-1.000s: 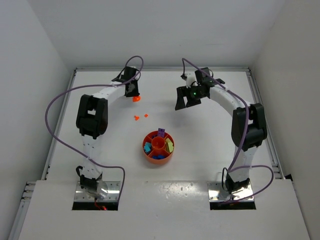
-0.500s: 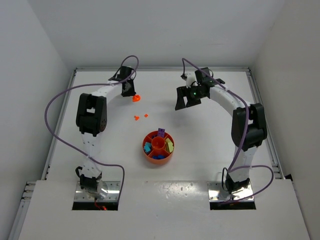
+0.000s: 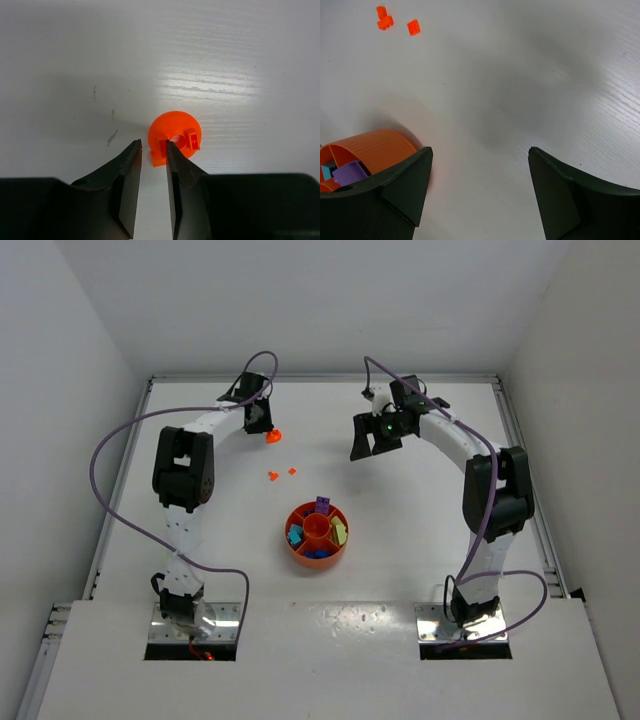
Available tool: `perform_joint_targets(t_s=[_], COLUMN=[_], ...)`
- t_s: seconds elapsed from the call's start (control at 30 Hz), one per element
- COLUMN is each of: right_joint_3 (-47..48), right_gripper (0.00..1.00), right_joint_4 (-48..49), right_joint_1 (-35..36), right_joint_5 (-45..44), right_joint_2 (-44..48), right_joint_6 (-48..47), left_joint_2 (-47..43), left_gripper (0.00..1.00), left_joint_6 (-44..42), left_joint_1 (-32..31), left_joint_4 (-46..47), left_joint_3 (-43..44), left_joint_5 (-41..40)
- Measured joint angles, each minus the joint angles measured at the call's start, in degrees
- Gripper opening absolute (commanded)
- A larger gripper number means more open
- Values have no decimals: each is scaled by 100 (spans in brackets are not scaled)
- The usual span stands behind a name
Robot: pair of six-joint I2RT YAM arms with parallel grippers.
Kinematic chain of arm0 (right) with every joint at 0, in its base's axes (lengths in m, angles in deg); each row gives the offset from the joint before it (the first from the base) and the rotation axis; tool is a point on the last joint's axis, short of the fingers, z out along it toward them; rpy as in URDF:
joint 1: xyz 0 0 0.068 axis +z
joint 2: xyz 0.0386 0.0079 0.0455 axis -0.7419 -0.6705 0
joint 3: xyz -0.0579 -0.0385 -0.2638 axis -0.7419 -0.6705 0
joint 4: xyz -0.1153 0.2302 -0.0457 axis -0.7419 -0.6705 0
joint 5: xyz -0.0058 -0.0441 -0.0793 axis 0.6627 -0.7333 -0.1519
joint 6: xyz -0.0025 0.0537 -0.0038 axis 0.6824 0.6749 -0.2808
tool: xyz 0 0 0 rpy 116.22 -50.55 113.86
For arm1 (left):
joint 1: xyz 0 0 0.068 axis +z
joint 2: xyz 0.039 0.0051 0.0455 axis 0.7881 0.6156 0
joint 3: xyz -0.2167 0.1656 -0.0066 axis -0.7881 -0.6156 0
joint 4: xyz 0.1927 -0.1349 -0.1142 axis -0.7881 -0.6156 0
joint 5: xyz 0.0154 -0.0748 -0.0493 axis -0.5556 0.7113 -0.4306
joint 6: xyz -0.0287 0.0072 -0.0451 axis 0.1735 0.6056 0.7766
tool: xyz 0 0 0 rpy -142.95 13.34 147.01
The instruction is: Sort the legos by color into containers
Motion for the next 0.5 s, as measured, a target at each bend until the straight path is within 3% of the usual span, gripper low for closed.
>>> perform_joint_targets(t_s=[0.5], right_joint_3=[-61], right_gripper=[78], right_joint_4=[17], right_joint_1=[0], right_joint_5=[0], right_joint_2=[0], right_joint_6=[0], left_joint_2=[63], left_gripper=[32], left_joint_6=[-22], left_joint_1=[-7], left_joint_4=[7], left_joint_3=[57], left_joint_5=[195])
